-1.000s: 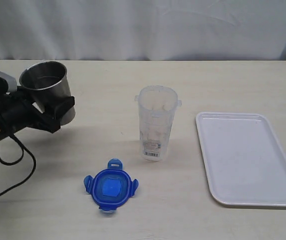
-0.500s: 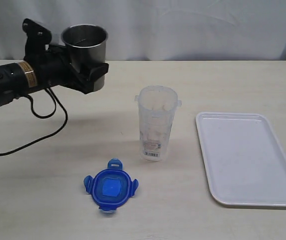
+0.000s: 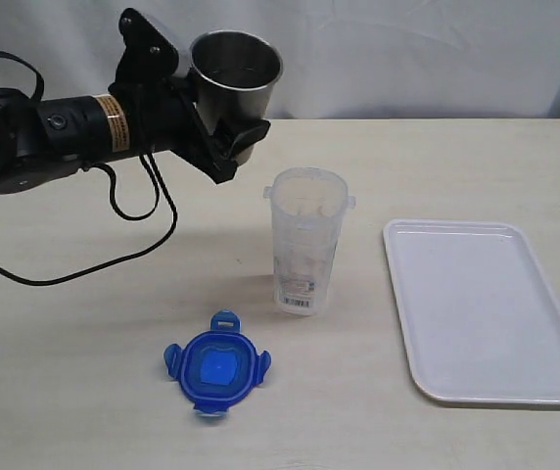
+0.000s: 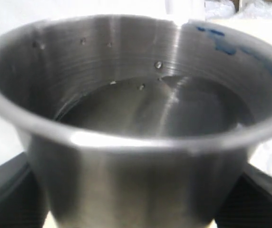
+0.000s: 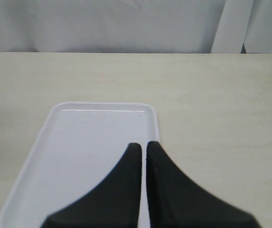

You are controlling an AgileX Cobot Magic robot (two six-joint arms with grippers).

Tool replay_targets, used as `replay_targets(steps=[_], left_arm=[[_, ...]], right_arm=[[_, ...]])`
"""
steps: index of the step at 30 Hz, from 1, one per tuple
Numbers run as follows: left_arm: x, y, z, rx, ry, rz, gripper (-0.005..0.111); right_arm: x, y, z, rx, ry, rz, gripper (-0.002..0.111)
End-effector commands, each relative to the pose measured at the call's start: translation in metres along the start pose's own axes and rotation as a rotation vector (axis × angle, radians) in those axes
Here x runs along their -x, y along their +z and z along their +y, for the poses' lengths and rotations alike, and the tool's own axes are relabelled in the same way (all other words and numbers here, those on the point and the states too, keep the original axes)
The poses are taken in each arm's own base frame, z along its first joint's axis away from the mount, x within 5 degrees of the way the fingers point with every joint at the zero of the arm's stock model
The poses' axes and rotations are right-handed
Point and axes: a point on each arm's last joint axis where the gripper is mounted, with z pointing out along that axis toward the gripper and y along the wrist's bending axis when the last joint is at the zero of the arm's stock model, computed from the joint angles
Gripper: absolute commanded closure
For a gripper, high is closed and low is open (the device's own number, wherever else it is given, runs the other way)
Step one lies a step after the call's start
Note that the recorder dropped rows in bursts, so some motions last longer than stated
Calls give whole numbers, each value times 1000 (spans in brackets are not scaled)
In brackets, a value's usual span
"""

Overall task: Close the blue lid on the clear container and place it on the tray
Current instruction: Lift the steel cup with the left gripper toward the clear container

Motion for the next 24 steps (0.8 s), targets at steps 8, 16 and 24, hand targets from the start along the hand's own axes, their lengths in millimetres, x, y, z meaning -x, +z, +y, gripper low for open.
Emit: replay_targets(steps=[8, 16, 24], left_arm=[[15, 5, -14, -18, 129, 8, 107], [15, 7, -18, -29, 254, 15, 107], [15, 7, -19, -33, 398, 14, 107]], right_arm=[[-1, 0, 0, 4, 1, -1, 104], [-1, 0, 0, 4, 1, -1, 104], [-1, 0, 0, 4, 1, -1, 104]])
